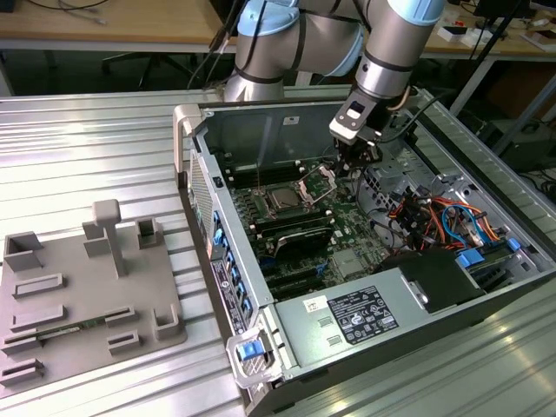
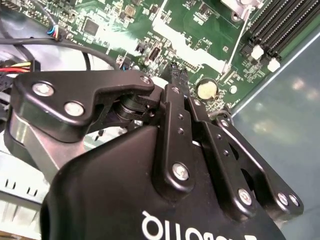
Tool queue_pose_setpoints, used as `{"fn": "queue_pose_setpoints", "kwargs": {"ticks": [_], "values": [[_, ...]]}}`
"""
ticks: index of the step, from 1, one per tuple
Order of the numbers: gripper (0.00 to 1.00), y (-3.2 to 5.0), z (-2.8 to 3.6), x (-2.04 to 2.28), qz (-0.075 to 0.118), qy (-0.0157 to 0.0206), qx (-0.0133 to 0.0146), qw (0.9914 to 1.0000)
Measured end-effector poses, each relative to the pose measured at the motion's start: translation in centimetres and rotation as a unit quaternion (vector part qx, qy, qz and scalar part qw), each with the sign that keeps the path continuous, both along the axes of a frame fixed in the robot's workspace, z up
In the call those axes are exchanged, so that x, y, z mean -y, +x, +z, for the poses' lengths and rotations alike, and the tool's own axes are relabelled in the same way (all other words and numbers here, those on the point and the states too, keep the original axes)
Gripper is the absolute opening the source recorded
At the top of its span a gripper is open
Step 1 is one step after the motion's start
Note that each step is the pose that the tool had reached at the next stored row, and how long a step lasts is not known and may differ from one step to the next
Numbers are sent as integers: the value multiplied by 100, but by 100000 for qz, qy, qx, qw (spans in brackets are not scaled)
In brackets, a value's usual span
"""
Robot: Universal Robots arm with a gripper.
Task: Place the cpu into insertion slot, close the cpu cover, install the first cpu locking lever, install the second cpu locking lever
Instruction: 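Close the cpu cover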
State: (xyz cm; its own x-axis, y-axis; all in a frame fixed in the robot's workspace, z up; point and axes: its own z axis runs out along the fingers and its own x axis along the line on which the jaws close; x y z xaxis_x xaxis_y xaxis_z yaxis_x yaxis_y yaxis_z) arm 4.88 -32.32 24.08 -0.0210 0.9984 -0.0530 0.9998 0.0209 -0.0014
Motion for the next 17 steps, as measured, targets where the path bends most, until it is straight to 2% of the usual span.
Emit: {"fn": "queue_pose_setpoints", "kwargs": {"ticks": [4,6,9,13,17], "values": [[11,-56,-33,0,-6,-10,-156,100000],[11,-80,-38,0,-3,2,-155,100000],[11,-98,-40,0,-4,228,-147,100000],[11,-150,-38,1,-3,240,-155,100000],[11,-152,-39,0,-1,312,-152,99999]]}}
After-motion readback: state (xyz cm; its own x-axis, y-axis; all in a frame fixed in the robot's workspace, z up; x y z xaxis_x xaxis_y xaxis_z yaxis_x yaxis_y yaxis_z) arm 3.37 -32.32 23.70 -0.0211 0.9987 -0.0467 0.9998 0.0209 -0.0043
